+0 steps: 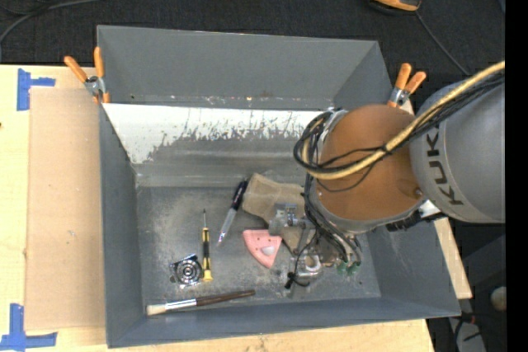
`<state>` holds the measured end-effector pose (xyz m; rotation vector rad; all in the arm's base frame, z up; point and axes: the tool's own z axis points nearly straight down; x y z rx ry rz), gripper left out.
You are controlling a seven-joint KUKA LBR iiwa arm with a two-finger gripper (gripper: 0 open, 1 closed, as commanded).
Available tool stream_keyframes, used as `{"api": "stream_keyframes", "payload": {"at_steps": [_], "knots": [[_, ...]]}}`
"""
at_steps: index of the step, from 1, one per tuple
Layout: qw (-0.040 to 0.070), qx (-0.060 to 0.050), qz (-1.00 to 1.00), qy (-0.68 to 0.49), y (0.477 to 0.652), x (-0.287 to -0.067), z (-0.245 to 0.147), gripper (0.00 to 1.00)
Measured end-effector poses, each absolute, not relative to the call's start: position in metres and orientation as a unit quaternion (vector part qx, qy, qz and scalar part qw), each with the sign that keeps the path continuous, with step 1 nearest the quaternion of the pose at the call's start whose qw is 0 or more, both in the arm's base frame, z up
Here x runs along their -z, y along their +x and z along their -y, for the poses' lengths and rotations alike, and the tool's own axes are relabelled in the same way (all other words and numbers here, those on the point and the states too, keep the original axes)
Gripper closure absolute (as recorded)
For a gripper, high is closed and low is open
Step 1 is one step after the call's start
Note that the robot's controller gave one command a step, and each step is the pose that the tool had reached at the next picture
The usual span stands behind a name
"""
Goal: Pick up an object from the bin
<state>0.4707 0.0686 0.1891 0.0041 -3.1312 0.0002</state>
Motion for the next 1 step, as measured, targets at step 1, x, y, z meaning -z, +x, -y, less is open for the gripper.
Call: {"api": "stream_keyframes", "payload": {"at_steps": [1], "knots": [[0.001, 0.0, 1.0, -0.001, 0.4726, -0.1927, -0.0681, 0.0]]}}
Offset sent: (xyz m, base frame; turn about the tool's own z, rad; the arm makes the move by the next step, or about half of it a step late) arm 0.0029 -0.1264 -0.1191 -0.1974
